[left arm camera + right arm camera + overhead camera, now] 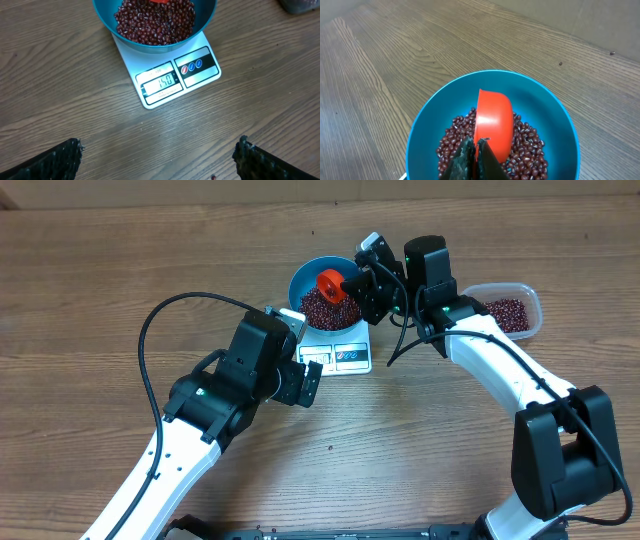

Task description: Scoop item into bowl and weigh 150g on scale

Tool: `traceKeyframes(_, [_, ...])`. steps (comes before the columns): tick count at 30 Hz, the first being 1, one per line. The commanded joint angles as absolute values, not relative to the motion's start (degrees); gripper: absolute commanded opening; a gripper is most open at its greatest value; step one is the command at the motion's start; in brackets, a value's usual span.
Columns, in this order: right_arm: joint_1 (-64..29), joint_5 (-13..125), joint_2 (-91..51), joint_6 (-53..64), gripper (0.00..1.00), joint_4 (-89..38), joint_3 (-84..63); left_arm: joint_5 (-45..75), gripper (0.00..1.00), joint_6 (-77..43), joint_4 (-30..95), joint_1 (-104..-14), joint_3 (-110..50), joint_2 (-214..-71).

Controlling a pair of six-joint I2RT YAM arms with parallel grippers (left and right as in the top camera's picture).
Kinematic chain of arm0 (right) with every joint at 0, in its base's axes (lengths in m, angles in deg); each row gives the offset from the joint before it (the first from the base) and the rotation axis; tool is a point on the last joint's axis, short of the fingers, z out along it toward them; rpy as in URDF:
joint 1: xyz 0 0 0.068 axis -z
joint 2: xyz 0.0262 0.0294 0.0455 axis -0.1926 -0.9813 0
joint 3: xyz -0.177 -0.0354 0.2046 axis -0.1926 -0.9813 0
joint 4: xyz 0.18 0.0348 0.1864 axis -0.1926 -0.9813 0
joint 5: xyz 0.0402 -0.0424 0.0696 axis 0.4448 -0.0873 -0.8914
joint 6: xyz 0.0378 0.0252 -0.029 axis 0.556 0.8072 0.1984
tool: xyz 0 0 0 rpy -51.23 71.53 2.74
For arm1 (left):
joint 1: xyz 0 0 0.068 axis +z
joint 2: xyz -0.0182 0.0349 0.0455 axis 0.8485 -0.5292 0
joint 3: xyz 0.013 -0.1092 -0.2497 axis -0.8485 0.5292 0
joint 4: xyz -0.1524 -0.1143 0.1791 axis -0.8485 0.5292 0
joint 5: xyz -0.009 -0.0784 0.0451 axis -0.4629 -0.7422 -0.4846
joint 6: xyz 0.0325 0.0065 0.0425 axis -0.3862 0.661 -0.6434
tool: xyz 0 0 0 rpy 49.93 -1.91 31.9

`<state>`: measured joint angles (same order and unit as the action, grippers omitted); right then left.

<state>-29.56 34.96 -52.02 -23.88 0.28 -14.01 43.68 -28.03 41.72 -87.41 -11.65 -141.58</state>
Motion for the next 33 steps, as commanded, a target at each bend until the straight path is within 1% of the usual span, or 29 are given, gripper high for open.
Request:
traceKeyframes(1, [-29.63, 34.39, -52.20, -23.25, 0.04, 0.39, -13.86, 43.07, 0.99, -29.10, 41.51, -87.32, -12.94, -141.64])
traceKeyframes(21, [-29.60, 34.37, -51.81, -23.05, 0.04, 0.37, -13.80, 43.07, 1.00, -29.10, 41.51, -87.32, -12.94, -141.64])
traceKeyframes(28, [-27.99, 34.33, -47.94, -15.69, 0.04, -0.03, -13.80, 43.07, 1.00, -29.10, 41.51, -87.32, -12.94, -141.64])
traceKeyframes(33, [-25.95, 31.05, -43.81, -15.30, 0.04, -2.41, -13.80, 43.07, 1.00, -29.10, 41.51, -87.32, -12.96, -141.64])
